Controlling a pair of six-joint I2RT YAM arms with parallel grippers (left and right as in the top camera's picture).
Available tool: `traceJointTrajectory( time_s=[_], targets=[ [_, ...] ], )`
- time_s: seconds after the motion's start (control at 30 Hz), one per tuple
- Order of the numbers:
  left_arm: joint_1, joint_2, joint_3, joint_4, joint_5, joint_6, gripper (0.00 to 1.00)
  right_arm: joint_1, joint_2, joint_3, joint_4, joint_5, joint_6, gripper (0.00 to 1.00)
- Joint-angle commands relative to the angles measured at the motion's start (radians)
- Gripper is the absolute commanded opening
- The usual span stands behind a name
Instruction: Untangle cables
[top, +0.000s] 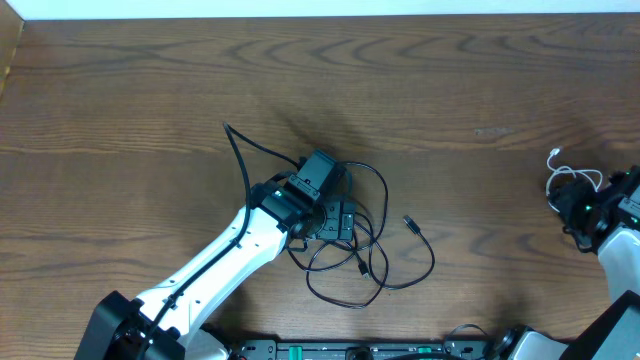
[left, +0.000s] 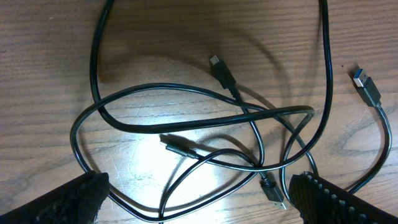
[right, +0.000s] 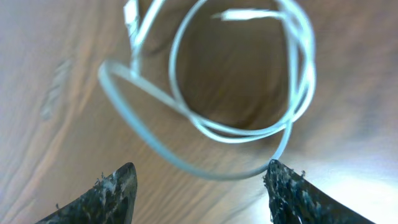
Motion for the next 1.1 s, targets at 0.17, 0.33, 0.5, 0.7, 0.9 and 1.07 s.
traceJointTrajectory(
  time_s=[0.17,0.33,0.5,0.7,0.9,1.07],
  targets=[
    [0.001,-0.003,0.015,-0.003,-0.013,0.009,0.98,0.065,-0.009,-0.002,0.018,-0.084,-0.075,0.68],
    [0.001,-0.003,0.015,-0.004,-0.013,0.009,0.98,0.076,-0.009,-0.002,0.040,-0.093,-0.076,0.80],
    [0.001,-0.003,0.015,-0.003,-0.013,0.009,0.98,0.130,-0.008,-0.002,0.091,-0.170,-0.180,0.88],
    [0.001,-0.003,0.015,-0.003,-0.013,0.009,0.98,0.230,-0.008,-0.002,0.130,-0.186,-0.278,0.91],
    [0.001,-0.003,0.015,-0.003,-0.013,0.009,0.98,0.305,-0.008,-0.002,0.146,-0.133,-0.340,0.99],
    [0.001,-0.003,0.015,-0.004,-0.013,0.009,0.98,0.311,-0.008,-0.002,0.148,-0.110,-0.344,0.99]
  ],
)
